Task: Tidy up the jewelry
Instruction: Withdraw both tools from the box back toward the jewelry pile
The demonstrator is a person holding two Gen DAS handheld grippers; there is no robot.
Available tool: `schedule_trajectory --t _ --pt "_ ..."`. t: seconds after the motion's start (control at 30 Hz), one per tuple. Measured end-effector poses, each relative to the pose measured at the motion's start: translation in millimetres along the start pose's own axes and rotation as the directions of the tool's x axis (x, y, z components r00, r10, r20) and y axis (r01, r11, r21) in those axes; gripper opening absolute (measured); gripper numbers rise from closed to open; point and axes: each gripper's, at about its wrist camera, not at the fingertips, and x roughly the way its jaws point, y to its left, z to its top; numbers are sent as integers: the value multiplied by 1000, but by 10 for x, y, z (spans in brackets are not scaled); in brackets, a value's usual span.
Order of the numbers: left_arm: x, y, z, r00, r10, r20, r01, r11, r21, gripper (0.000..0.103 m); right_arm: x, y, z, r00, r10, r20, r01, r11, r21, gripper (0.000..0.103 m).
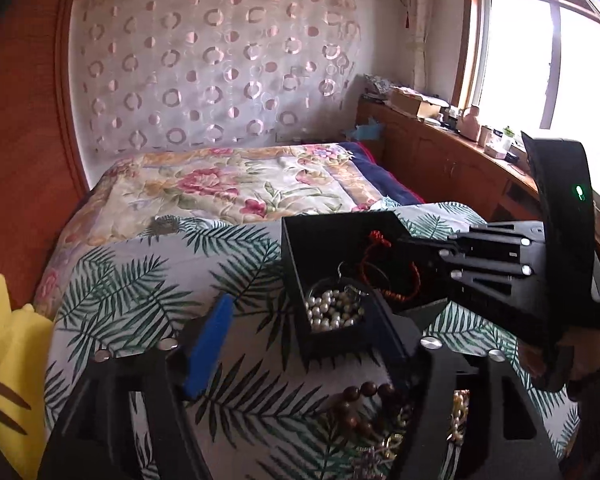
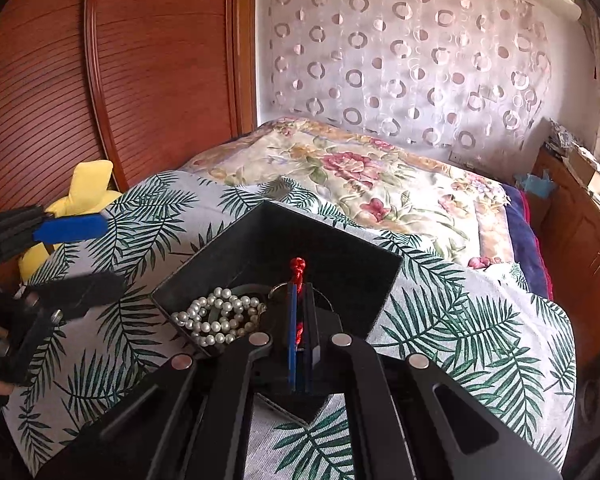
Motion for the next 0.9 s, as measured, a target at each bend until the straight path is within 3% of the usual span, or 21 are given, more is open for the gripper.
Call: schedule_trajectory --t 0.1,0.13,0.2,0.57,0.9 --pt "-53 19 -59 1000 8 8 -8 1000 -1 81 -18 5 -5 1000 -10 5 10 1000 -4 8" --pt "-66 16 -65 1000 10 9 -10 1000 0 83 -26 0 -7 1000 -13 9 13 1000 -4 22" --pt "-100 7 -99 1000 22 12 -22 1000 10 90 -49 -24 -5 1000 -20 23 20 1000 7 39" --pt "-289 -81 -346 1000 10 14 -11 999 42 92 -400 -150 -118 997 -4 76 0 998 57 40" --pt "-363 -80 -753 999 -6 -50 8 999 42 92 -898 5 -719 996 65 61 -68 996 53 40"
